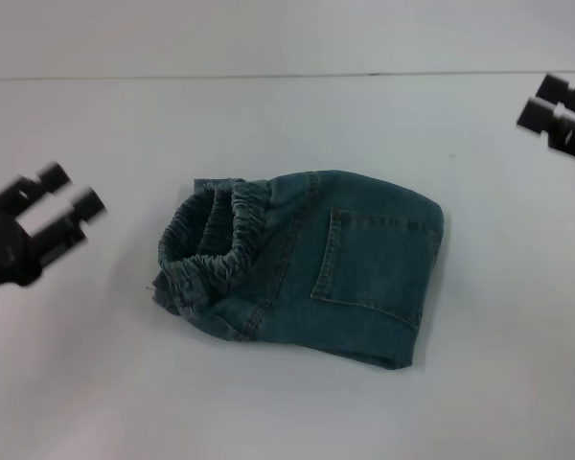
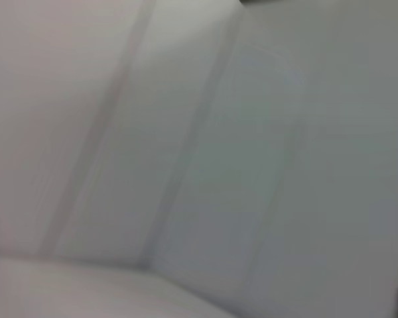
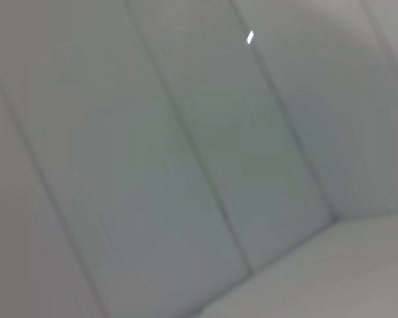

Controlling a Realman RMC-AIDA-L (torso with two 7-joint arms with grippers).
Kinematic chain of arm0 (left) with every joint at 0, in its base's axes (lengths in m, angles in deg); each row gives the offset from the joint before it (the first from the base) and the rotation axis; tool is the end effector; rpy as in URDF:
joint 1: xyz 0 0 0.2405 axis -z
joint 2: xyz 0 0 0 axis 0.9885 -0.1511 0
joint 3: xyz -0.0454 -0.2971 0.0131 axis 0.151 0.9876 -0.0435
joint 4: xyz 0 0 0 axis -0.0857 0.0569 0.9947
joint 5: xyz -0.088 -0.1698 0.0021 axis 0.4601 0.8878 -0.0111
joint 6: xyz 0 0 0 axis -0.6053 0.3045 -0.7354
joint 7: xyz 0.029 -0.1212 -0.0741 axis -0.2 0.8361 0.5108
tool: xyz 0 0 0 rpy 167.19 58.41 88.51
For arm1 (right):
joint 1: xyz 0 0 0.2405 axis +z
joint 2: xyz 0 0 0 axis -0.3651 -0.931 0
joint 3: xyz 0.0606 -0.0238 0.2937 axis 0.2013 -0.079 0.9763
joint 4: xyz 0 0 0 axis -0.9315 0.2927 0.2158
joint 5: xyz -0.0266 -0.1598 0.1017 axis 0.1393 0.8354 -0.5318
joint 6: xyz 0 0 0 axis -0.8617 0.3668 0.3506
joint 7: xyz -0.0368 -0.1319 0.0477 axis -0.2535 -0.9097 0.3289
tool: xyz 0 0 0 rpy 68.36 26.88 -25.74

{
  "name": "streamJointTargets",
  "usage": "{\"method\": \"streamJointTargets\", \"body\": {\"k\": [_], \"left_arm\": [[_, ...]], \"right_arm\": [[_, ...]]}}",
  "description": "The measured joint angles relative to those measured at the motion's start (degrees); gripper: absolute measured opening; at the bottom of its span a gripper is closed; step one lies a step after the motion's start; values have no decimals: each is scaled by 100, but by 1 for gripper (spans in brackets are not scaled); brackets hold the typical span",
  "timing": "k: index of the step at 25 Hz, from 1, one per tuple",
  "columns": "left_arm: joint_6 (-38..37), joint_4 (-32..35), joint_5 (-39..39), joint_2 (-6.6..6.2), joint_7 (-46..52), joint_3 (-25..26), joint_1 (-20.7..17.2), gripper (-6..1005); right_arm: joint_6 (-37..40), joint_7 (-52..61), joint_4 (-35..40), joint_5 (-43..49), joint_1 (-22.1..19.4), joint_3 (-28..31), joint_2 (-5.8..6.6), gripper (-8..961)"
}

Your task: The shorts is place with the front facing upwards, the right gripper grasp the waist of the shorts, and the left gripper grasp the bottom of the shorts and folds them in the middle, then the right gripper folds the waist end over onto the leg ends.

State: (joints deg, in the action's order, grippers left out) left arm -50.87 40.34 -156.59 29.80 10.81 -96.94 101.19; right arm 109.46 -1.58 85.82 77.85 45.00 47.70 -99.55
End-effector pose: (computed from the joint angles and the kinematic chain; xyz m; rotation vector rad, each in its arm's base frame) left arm -0.3419 0.2687 0.0161 -2.1783 -0.6817 -1.1752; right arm 0.3099 0.3219 0.0555 -2.3280 0.7583 1.2086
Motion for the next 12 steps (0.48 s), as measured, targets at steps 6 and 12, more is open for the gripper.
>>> {"method": "streamJointTargets", "body": {"k": [6, 12], "left_arm": [[-89, 1119, -321, -130, 1313, -1529, -41, 775], [-183, 1270, -710, -140, 1590, -1690, 67, 890]], "right_arm": [[377, 21, 324, 1571, 119, -12, 161, 947], [588, 270, 365, 2516, 326, -11, 243, 947]]}}
